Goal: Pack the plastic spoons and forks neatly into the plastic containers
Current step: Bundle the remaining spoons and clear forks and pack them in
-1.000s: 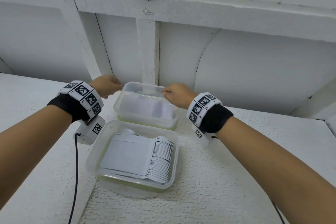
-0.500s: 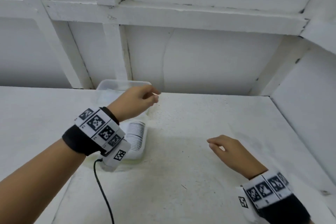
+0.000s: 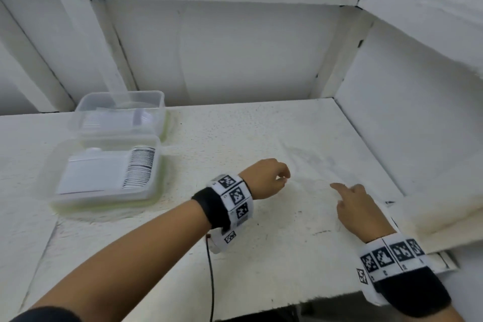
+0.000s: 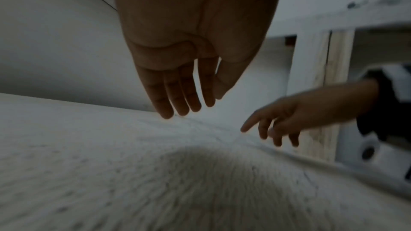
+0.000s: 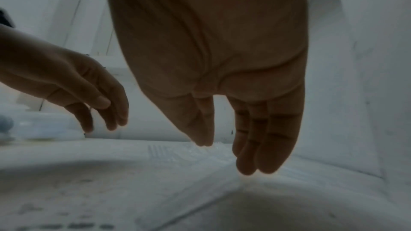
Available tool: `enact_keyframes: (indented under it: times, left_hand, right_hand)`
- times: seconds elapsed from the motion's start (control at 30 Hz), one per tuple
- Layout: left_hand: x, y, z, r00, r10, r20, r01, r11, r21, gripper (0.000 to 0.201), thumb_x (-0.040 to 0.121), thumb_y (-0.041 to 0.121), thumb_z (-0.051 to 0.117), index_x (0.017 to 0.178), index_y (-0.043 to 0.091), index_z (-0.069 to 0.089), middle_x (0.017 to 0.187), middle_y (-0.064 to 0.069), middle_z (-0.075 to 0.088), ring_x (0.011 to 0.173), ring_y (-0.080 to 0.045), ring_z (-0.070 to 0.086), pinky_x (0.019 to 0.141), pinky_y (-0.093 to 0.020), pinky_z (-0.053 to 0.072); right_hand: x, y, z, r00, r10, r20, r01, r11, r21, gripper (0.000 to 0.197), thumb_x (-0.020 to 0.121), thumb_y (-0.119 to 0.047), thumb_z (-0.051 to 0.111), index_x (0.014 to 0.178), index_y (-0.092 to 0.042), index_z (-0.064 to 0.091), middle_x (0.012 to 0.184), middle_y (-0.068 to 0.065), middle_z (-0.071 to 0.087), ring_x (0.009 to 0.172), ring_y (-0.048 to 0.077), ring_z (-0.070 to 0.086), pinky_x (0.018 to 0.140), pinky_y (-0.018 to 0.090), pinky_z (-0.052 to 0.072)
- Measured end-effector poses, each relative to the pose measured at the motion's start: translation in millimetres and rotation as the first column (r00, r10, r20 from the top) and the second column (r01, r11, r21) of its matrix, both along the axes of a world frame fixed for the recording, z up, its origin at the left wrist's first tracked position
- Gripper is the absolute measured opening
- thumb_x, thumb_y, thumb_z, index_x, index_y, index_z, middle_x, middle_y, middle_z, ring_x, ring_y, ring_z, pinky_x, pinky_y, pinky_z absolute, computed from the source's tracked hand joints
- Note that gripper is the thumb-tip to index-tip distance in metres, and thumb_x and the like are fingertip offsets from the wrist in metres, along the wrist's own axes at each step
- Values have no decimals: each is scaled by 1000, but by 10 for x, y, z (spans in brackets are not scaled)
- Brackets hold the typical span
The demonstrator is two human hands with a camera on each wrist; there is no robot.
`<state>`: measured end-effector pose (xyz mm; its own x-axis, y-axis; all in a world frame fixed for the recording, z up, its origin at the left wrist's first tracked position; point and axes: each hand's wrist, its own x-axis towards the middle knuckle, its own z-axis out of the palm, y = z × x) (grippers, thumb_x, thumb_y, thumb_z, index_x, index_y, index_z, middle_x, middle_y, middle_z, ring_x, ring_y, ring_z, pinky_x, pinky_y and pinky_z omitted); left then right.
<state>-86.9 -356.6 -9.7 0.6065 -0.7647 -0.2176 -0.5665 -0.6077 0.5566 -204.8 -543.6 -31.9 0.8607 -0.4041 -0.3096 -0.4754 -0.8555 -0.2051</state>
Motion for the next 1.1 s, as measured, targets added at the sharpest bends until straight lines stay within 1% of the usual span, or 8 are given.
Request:
enact_keyframes:
  times: [0.17, 0.23, 0.33, 0.47, 0.63, 0.8, 0.97, 1.1]
  left_hand:
    - [-6, -505, -271, 978, -195, 75, 177, 963, 202, 52, 95, 3, 36, 146, 8, 26, 155, -9, 20, 140, -26, 25, 113, -36, 25]
    - [17, -607, -321, 971, -215, 105, 174, 936, 306, 56, 95, 7, 39, 148, 9, 22, 154, -9, 19, 137, -28, 27, 108, -41, 30]
    - [36, -660, -359, 955, -206, 213, 118, 924, 363, 43, 94, 11, 43, 137, 7, 39, 139, -14, 35, 119, -33, 41, 93, -41, 36]
    - [63, -572, -361, 964, -180, 198, 112, 943, 314, 34, 94, 16, 46, 127, 9, 46, 129, -13, 42, 109, -32, 49, 87, -37, 39]
    - [69, -311, -302, 994, -97, 43, 87, 976, 198, 22, 90, 9, 52, 112, 4, 55, 123, -13, 45, 104, -29, 51, 78, -26, 36]
    - [92, -2, -216, 1000, -2, 2, 1, 995, 97, 16, 94, 12, 46, 108, 5, 51, 114, -11, 51, 97, -23, 49, 77, -23, 34]
    - [166, 236, -158, 991, 129, -38, -128, 991, 36, 8, 91, 11, 43, 93, 14, 37, 89, -6, 51, 76, -20, 43, 68, -29, 36]
    - [278, 341, -153, 977, 210, -25, -210, 978, 13, 18, 92, 14, 46, 109, 12, 52, 90, -1, 55, 85, -19, 53, 72, -24, 36]
  right_hand:
    - [-47, -173, -18, 994, -73, -78, 77, 996, 54, 43, 100, -27, 34, 143, -26, 33, 129, 19, 42, 109, 31, 54, 90, 32, 42]
    - [-39, -217, -36, 992, -71, -100, 76, 996, 54, 44, 100, -30, 35, 143, -25, 34, 130, 18, 42, 113, 30, 52, 93, 32, 41]
    - [-3, -252, -41, 996, -69, -48, 73, 995, 69, 37, 97, -30, 43, 131, -17, 48, 121, 16, 49, 105, 28, 55, 86, 29, 42]
    - [27, -235, -32, 999, -55, -3, 55, 994, 97, 20, 92, -23, 55, 107, -10, 58, 104, 12, 54, 83, 19, 49, 71, 24, 36]
    - [6, -165, 0, 993, -96, 61, 75, 955, 288, 18, 87, -5, 54, 100, -13, 44, 77, 2, 47, 71, 20, 50, 56, 23, 37]
    - [11, -42, 162, 956, -288, 57, 191, 758, 624, 23, 90, -1, 47, 111, -11, 43, 94, 18, 56, 62, 20, 58, 51, 25, 49]
    - [10, 58, 271, 937, -339, -86, 283, 588, 758, 26, 90, 0, 43, 113, -13, 46, 83, 11, 60, 53, 17, 46, 41, 21, 35]
    - [35, 135, 321, 951, -296, -83, 265, 651, 712, 13, 96, -21, 46, 106, -15, 51, 69, 2, 49, 50, 12, 36, 42, 19, 26]
